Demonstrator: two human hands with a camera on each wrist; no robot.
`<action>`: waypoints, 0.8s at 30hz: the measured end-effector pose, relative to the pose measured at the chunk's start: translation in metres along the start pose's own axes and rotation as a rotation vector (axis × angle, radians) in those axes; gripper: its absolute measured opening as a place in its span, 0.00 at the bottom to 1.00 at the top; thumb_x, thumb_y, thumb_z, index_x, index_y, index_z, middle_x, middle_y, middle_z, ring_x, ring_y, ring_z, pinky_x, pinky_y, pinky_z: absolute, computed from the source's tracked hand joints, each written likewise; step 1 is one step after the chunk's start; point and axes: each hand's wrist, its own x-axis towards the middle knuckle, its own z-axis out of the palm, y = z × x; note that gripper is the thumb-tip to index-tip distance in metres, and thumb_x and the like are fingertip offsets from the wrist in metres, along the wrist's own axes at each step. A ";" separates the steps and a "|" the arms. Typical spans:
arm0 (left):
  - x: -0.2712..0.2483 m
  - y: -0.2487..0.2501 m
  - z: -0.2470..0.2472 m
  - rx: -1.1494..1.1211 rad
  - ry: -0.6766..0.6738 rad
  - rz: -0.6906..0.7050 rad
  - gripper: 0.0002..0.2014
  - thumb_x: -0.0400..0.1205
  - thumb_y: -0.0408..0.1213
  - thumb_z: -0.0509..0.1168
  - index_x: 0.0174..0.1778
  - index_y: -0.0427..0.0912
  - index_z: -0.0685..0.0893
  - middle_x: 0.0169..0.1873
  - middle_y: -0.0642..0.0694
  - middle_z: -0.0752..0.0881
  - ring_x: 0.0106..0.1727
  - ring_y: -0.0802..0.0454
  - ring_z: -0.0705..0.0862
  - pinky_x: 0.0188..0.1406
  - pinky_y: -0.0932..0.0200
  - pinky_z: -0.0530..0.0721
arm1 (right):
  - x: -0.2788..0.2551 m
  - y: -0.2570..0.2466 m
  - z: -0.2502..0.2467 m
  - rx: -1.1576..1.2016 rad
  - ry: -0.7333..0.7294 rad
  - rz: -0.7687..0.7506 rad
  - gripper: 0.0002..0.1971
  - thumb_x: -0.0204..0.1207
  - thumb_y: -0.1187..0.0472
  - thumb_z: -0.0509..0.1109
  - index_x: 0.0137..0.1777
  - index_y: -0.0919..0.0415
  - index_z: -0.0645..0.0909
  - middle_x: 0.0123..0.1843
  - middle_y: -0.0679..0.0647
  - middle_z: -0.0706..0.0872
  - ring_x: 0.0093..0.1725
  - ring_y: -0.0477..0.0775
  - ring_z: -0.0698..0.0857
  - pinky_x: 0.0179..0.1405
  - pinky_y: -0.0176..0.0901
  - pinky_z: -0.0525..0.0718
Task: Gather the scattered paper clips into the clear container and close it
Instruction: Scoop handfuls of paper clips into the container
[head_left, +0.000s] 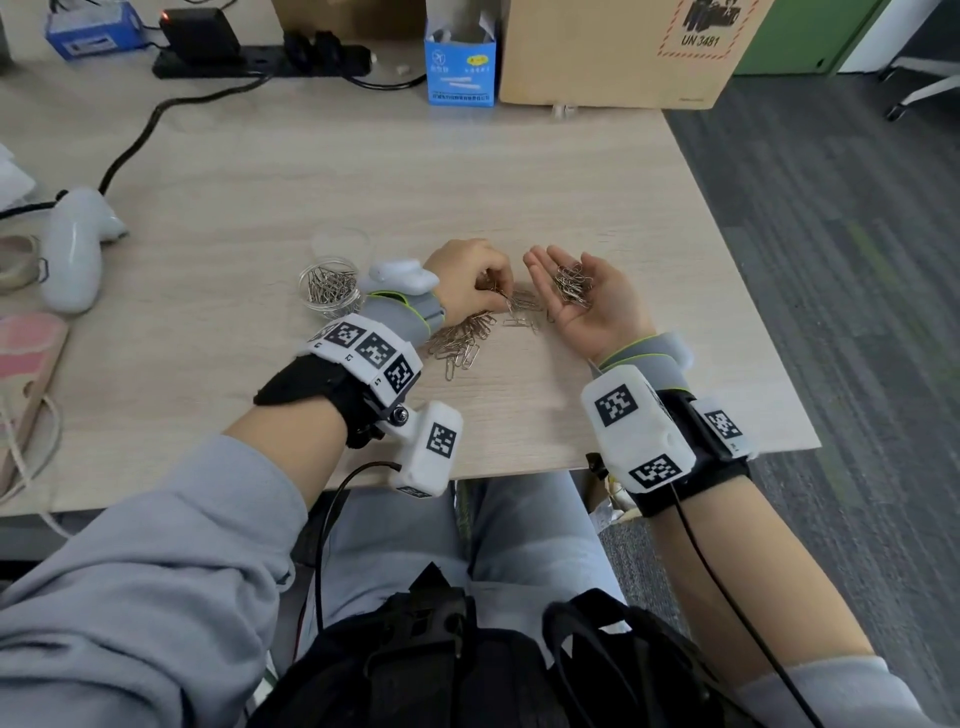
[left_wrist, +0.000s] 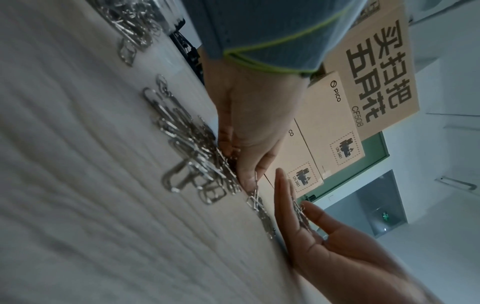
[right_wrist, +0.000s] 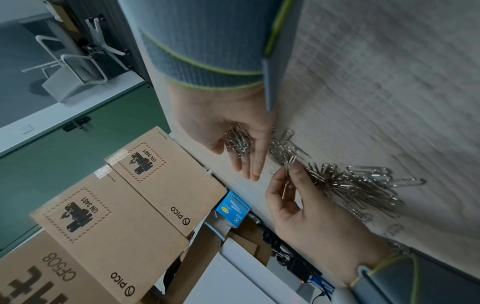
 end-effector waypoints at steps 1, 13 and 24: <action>0.000 -0.001 0.000 -0.032 0.022 -0.009 0.08 0.69 0.36 0.74 0.43 0.40 0.87 0.40 0.48 0.80 0.42 0.52 0.77 0.49 0.52 0.79 | 0.000 0.000 0.000 -0.007 0.000 0.003 0.19 0.85 0.60 0.48 0.46 0.73 0.76 0.48 0.68 0.83 0.75 0.65 0.73 0.35 0.46 0.89; 0.011 0.036 -0.025 -0.289 0.131 0.099 0.06 0.68 0.36 0.76 0.37 0.47 0.87 0.34 0.42 0.88 0.31 0.63 0.81 0.41 0.62 0.80 | -0.006 0.010 0.017 -0.050 0.019 0.001 0.16 0.84 0.61 0.53 0.42 0.72 0.76 0.35 0.68 0.85 0.36 0.66 0.86 0.29 0.51 0.88; 0.016 0.051 -0.014 -0.411 0.135 0.161 0.08 0.71 0.26 0.70 0.42 0.43 0.88 0.36 0.48 0.86 0.40 0.56 0.87 0.45 0.62 0.87 | -0.014 -0.009 -0.003 0.086 0.007 -0.006 0.19 0.84 0.66 0.51 0.40 0.75 0.79 0.30 0.68 0.88 0.41 0.61 0.88 0.54 0.48 0.87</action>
